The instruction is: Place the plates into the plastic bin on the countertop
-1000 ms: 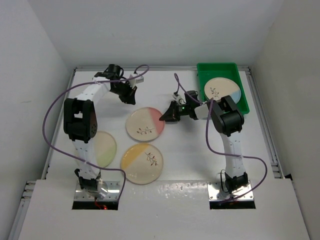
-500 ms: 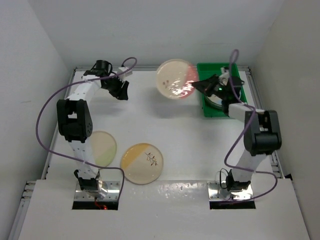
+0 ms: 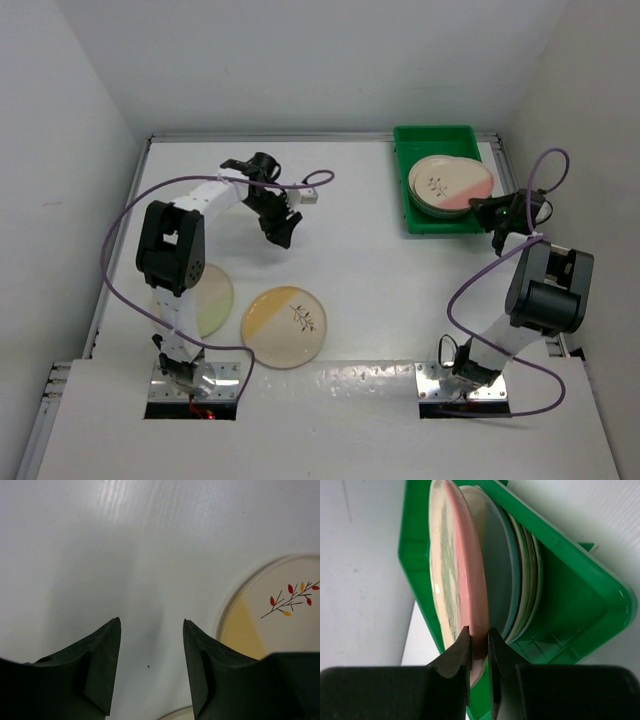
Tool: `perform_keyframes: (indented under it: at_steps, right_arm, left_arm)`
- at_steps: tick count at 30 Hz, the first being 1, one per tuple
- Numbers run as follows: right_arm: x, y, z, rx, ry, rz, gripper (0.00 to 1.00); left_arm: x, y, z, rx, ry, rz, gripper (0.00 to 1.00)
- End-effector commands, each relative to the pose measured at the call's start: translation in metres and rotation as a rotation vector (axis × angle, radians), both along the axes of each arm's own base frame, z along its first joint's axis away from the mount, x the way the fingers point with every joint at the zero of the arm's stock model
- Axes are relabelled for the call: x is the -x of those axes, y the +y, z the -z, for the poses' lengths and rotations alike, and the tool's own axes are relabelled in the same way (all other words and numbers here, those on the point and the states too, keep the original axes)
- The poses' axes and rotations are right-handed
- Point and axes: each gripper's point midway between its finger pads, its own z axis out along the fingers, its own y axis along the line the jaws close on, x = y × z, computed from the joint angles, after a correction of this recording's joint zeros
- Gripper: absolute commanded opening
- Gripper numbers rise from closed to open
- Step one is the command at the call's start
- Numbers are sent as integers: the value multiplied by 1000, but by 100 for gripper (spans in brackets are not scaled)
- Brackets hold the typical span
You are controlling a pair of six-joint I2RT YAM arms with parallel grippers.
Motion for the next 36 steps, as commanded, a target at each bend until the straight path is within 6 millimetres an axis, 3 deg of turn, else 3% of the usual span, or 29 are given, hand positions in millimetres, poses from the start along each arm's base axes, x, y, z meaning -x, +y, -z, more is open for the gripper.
perform_keyframes:
  at_steps: [1,5,7,9,10,11,12,15,24,27,31,36]
  right_arm:
    - [-31,-1,-49,91,-157,-62,0]
    - [-28,5,-21,42,-84,-90,2]
    - [-23,15,-1,20,17,-119,14]
    - [-23,13,3,87,67,-143,27]
    - [-28,17,2,114,86,-154,38]
    - [-18,17,15,147,181,-176,43]
    - [-21,21,12,170,196,-190,51]
    - [-13,17,19,247,307,-206,60]
    - [-2,6,22,452,461,-282,61]
    - [6,16,13,504,461,-304,61]
    - [25,52,-12,591,385,-389,64]
    - [45,79,-30,673,315,-443,66]
  left_arm:
    - [22,-6,6,-11,31,90,56]
    - [35,-9,17,-24,69,108,56]
    - [38,-8,19,-26,78,108,56]
    - [39,-5,23,-40,78,114,61]
    - [42,-2,26,-55,86,112,61]
    - [41,1,30,-71,86,118,61]
    - [43,-2,31,-71,86,127,61]
    - [49,0,36,-97,99,134,62]
    - [70,-3,51,-150,130,198,62]
    - [81,-2,59,-162,163,208,62]
    - [105,2,72,-186,223,234,63]
    - [132,13,80,-212,292,285,62]
